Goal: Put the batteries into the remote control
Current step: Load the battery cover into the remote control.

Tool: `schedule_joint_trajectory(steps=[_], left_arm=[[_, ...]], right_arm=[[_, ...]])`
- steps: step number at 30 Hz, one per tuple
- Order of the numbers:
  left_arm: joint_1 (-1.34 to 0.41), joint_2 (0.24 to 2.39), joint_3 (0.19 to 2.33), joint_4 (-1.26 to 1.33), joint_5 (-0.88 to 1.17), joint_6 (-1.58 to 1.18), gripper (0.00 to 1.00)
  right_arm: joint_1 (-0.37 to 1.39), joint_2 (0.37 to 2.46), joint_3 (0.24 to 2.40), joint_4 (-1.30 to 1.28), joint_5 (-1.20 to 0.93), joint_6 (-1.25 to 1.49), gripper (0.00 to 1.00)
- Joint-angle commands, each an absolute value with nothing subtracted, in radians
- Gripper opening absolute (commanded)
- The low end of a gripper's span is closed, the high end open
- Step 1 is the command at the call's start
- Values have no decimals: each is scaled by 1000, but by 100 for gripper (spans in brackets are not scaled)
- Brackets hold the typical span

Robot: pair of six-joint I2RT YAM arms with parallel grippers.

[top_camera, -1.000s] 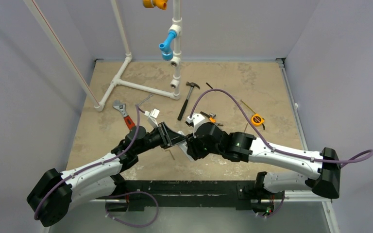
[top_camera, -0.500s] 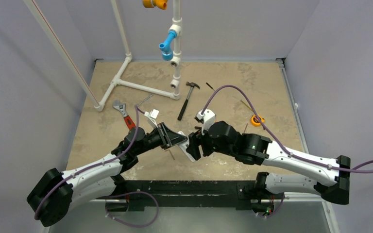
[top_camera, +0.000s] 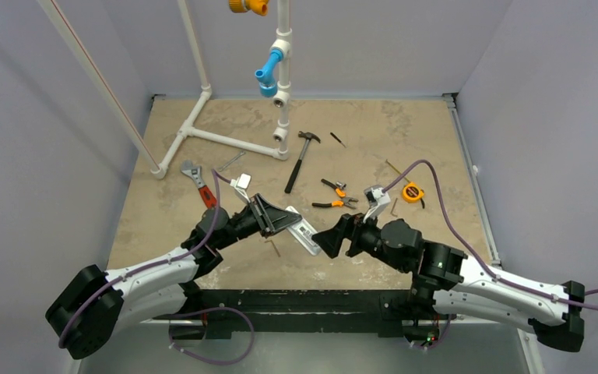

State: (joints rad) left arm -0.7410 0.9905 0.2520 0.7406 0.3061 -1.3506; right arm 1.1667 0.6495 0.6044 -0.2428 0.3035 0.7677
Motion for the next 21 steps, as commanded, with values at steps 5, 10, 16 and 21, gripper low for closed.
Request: schedule_joint_trajectory(steps=[5, 10, 16, 21], left_arm=[[-743, 975, 251, 865, 292, -1387, 0], [-743, 968, 254, 864, 294, -1390, 0], [-743, 965, 258, 857, 296, -1385, 0], [-743, 964, 259, 855, 298, -1383, 0]], right_arm=[[1169, 598, 463, 76, 299, 973, 93], [1169, 623, 414, 159, 285, 1031, 91], [1169, 635, 385, 207, 278, 1061, 83], [1169, 639, 376, 212, 274, 1069, 72]])
